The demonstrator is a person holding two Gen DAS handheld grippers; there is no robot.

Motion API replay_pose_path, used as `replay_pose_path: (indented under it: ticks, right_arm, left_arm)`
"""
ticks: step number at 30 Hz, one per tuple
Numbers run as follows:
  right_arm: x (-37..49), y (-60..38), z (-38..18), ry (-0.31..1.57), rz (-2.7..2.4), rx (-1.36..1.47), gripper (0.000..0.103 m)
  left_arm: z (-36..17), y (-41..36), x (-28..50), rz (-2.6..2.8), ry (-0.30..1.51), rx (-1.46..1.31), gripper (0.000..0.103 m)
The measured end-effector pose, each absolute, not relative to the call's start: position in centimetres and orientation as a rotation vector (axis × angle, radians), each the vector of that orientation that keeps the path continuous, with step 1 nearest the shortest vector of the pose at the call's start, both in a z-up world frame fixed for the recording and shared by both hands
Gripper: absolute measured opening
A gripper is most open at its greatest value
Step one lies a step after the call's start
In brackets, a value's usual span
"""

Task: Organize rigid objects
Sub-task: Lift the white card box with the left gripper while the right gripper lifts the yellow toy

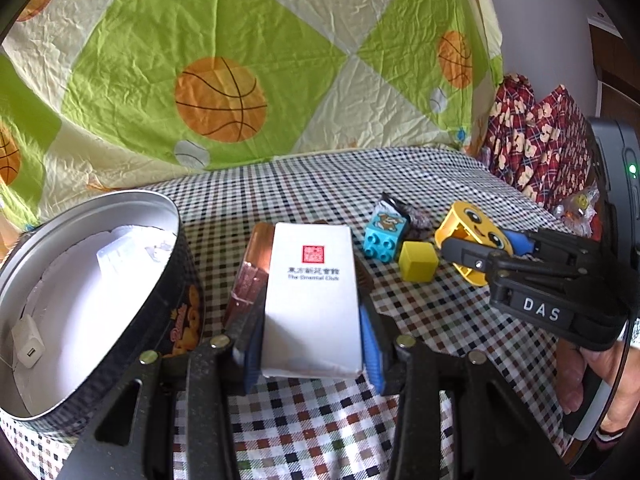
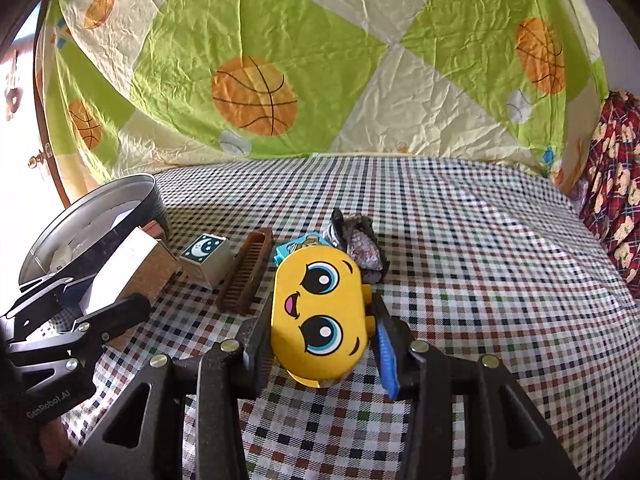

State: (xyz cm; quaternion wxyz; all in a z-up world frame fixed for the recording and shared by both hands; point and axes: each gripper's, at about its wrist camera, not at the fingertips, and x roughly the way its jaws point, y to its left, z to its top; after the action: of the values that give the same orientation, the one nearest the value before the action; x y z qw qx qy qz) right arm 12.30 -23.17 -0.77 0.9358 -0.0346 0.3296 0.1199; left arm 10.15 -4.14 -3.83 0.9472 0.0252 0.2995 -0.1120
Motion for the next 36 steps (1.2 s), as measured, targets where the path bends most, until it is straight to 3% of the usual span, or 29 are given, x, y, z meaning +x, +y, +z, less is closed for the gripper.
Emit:
replay_pose_path:
  ticks: [36]
  right_arm:
    - [10.4,-23.4,0.9,0.554,0.216,-0.079,0.045]
  left_arm:
    - [-2.6,-3.6,8.0,-0.152,0.491,0.041,0.04]
